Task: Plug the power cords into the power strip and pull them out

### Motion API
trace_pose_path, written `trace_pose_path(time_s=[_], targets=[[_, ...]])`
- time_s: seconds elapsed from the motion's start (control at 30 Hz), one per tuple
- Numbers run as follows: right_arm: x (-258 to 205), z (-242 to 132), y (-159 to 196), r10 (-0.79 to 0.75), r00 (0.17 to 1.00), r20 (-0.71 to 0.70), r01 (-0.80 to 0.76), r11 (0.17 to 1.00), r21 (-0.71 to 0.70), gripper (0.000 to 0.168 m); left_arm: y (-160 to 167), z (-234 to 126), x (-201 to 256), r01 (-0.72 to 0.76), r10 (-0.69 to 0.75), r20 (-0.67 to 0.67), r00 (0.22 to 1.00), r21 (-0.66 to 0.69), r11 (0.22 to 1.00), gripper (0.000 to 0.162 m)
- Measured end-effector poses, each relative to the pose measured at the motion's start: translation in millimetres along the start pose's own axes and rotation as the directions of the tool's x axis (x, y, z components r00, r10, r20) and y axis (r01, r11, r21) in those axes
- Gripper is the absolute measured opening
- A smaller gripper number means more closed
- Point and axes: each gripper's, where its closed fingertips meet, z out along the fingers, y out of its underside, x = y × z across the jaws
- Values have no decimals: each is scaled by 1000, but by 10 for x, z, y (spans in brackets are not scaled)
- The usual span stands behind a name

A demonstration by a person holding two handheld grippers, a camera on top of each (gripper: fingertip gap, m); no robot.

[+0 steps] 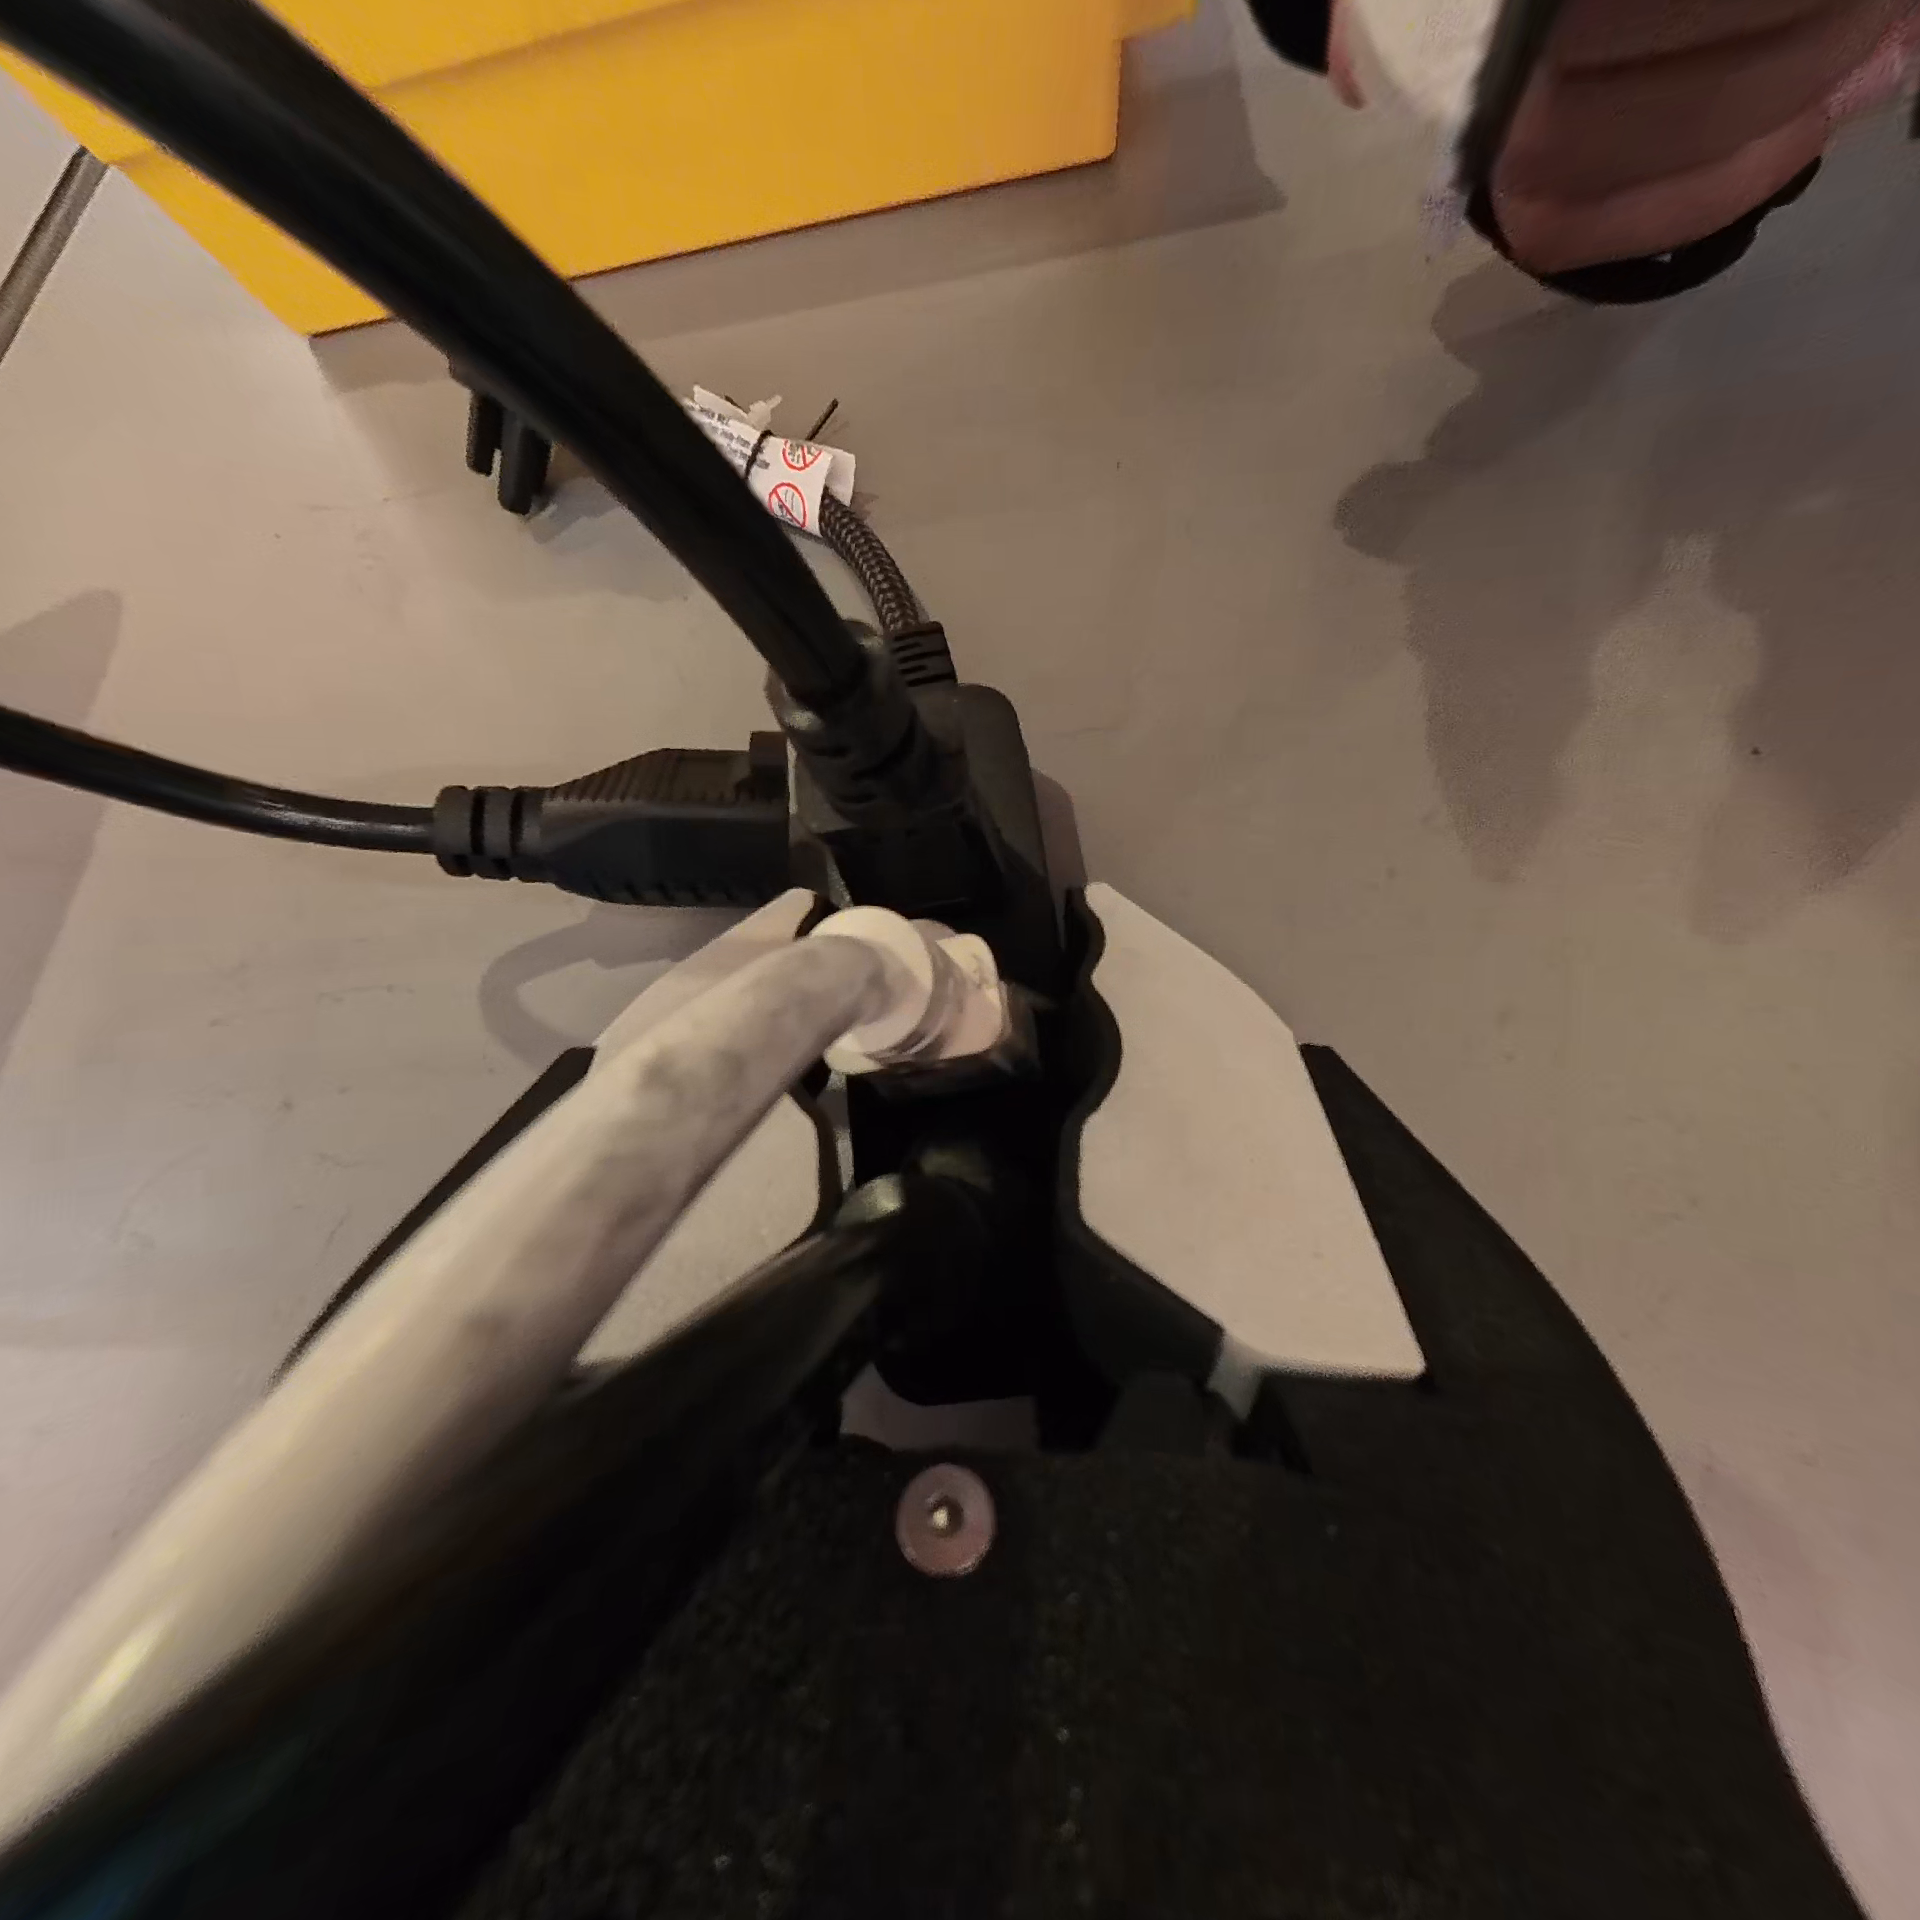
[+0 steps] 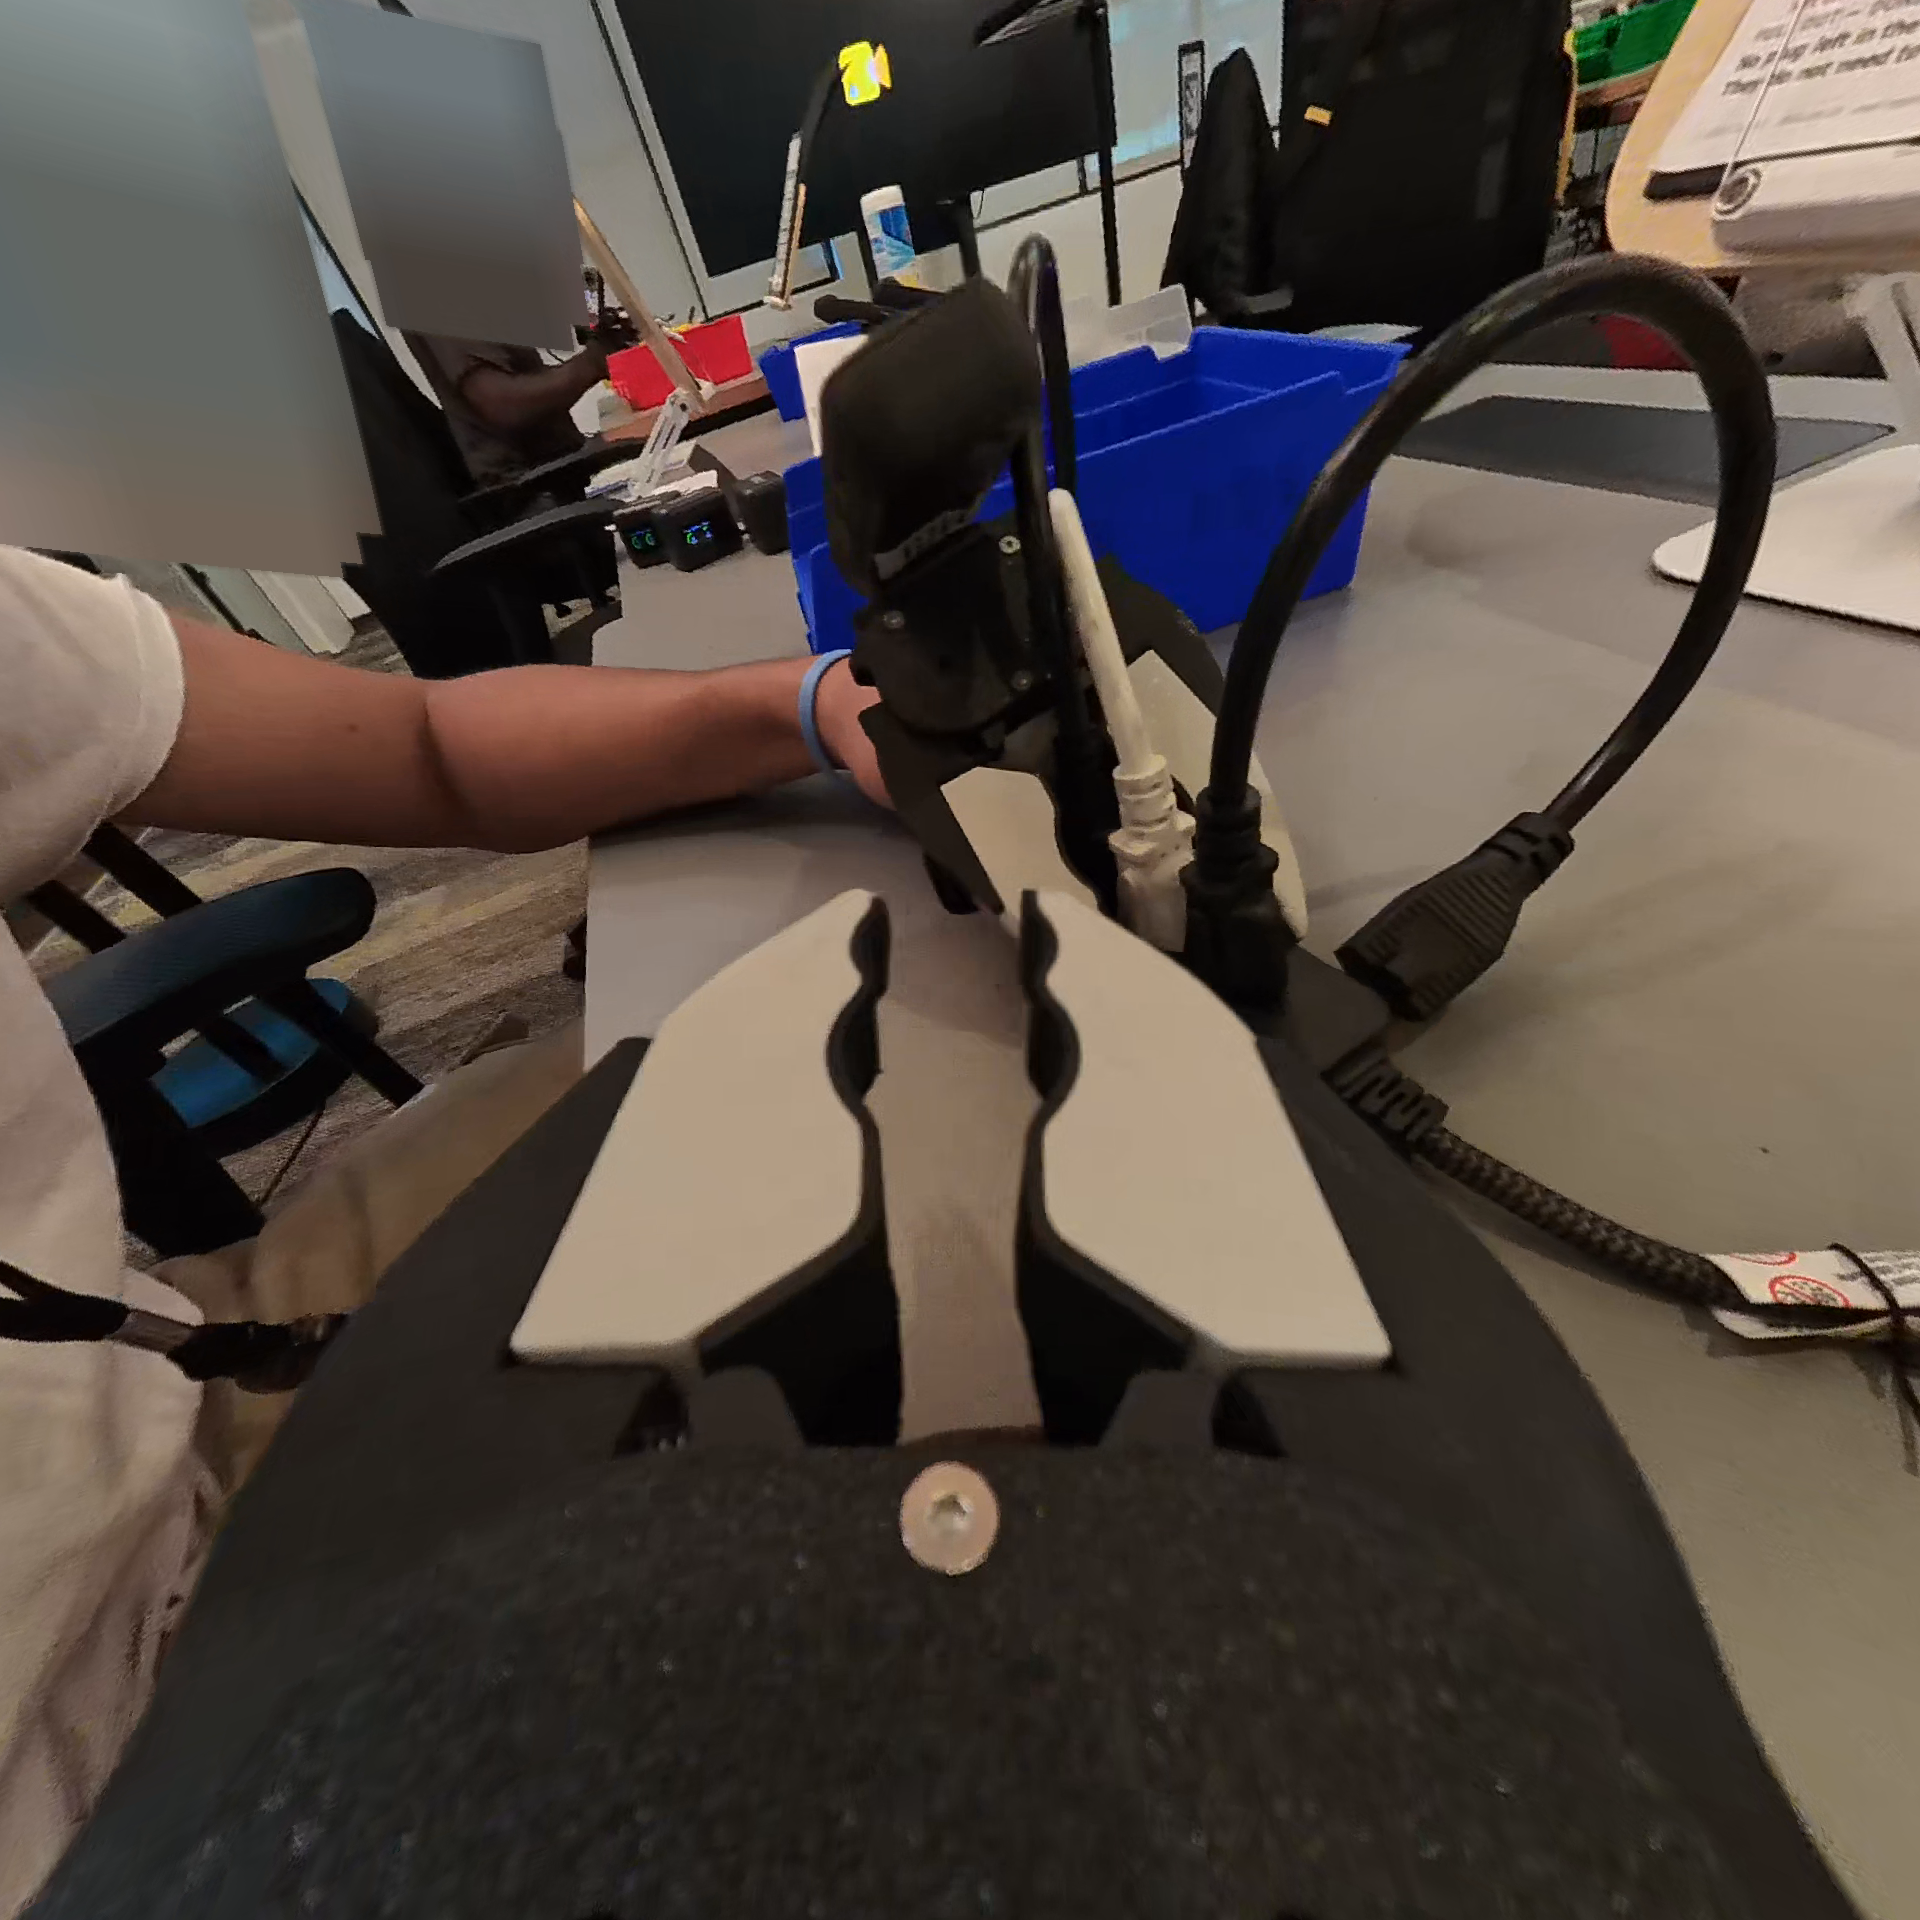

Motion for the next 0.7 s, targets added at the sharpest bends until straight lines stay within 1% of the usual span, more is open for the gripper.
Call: trace_pose_path(time_s=[0.1,0.13,0.17,0.2,0.27,0.3,0.37,0.4,0.53,0.63,0.7], targets=[[32,26,-12,46,999,0,-46,999,25,36,9,-8,6,-1,1,-1,1000,-2,1000,42],[28,27,-20,57,998,6,-57,998,31,36,10,-10,7,-1,1,-1,1000,-2,1000,42],[-43,1,25,48,997,53,-48,999,-14,0,12,-10,7,-2,2,-1,1000,-2,1000,42],[-70,-3,14,47,997,66,-45,998,-36,0,11,-9,8,-2,2,-1,1000,-3,1000,42],[-14,-19,-23,-23,1000,7,23,998,-54,0,11,-9,8,-2,2,-1,1000,-3,1000,42],[-7,-25,-44,-30,1000,1,30,999,-42,0,11,-9,8,-2,2,-1,1000,-3,1000,42],[-47,-36,-101,15,999,32,-16,1000,19,0,12,-8,8,-2,2,-1,1000,-3,1000,42],[-51,-40,-120,14,999,29,-15,999,41,0,12,-8,9,-2,2,0,1000,-3,1000,42],[-81,-14,-134,-52,999,3,52,997,52,0,12,-8,9,-1,1,-1,1000,-3,1000,42],[-50,46,-27,-55,998,-13,54,999,-3,0,12,-6,10,-1,1,-1,1000,-4,1000,41],[49,83,77,-110,992,-58,104,989,-103,4,12,-6,10,-1,1,-1,1000,-4,1000,41]])
